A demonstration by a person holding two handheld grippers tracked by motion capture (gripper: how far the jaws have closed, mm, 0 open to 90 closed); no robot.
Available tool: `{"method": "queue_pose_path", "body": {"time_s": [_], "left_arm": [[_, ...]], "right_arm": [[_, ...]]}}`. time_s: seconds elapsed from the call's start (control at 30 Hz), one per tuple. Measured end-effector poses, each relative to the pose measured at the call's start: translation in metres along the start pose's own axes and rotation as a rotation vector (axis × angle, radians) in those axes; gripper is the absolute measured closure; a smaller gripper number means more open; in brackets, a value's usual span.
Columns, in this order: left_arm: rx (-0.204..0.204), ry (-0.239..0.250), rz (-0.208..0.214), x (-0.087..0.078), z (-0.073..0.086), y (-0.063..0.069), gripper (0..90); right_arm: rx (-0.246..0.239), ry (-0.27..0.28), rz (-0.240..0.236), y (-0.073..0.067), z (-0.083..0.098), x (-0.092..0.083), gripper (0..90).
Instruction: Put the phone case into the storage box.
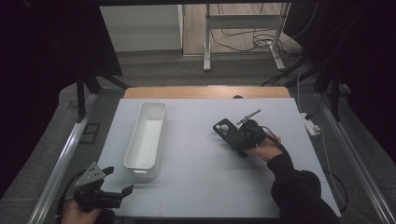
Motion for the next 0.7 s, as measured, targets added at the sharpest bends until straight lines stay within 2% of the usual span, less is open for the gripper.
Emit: {"method": "queue_pose_path", "body": {"time_s": [0.27,0.5,0.7], "left_arm": [[0.007,0.038,0.046,-0.001,-0.013,0.003,0.5],[0.05,0.064,0.081,0.004,-0.023,0.008,0.0],[0.052,0.093,0.117,0.006,-0.034,0.009,0.0]], "right_arm": [[-0.013,0.055,-0.059,-0.008,0.004,-0.016,14.6],[-0.026,0.083,-0.077,-0.014,0.007,-0.026,14.6],[-0.04,0.109,-0.097,-0.02,0.009,-0.035,14.5]]}}
Point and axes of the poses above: each handheld gripper's, and its own axes: x roughly forward along the jaws, z roughly out of its underside, y roughly to its right, the point moved 5 cm from there along x, roughly forward along the jaws, and after that the axes turned 3 degrees about -y, right-handed, at the moved point
